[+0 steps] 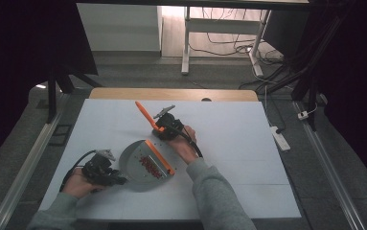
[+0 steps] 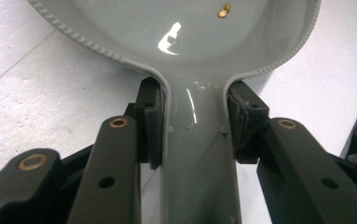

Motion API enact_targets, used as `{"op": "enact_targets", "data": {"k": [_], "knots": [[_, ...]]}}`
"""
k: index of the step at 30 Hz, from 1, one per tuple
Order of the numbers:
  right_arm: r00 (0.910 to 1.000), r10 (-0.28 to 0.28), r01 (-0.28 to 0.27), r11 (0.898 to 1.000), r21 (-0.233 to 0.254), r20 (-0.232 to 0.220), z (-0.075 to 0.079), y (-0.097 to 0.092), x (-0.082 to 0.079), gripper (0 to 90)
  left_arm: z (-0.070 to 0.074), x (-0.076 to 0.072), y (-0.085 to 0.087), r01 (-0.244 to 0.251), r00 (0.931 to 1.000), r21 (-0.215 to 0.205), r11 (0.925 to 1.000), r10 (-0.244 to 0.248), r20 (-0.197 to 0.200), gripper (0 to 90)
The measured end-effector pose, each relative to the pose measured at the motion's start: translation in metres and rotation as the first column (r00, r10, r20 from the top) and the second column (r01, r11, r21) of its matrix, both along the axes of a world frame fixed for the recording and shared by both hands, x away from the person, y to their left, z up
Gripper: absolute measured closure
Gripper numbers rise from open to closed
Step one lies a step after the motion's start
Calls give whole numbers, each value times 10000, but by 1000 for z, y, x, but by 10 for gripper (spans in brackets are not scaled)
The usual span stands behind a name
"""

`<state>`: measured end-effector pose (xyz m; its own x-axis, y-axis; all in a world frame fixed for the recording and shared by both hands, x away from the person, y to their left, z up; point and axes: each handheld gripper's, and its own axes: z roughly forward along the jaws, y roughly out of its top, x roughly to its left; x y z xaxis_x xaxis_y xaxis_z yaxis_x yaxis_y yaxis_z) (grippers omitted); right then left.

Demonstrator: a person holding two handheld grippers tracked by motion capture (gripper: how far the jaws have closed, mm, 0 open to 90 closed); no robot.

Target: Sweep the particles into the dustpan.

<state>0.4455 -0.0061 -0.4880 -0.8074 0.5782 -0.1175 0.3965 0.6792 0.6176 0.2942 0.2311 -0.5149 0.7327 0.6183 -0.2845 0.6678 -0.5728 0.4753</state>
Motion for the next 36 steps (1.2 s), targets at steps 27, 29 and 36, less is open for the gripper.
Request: {"op": "enact_targets", "data": {"k": [27,29,36], "knots": [[9958,878,-793,9708,2266,-276,39,-19,-40,705,-2,0,-2,-33,10000,69,10000,33,-69,617],[9977,658,-600,9721,2269,-182,41,-27,-39,704,-2,0,-2,-14,10000,76,10000,14,-59,617],[10000,29,-15,9765,2157,-62,38,-56,-44,704,-2,-1,-2,101,9999,119,9999,-101,-30,618]]}}
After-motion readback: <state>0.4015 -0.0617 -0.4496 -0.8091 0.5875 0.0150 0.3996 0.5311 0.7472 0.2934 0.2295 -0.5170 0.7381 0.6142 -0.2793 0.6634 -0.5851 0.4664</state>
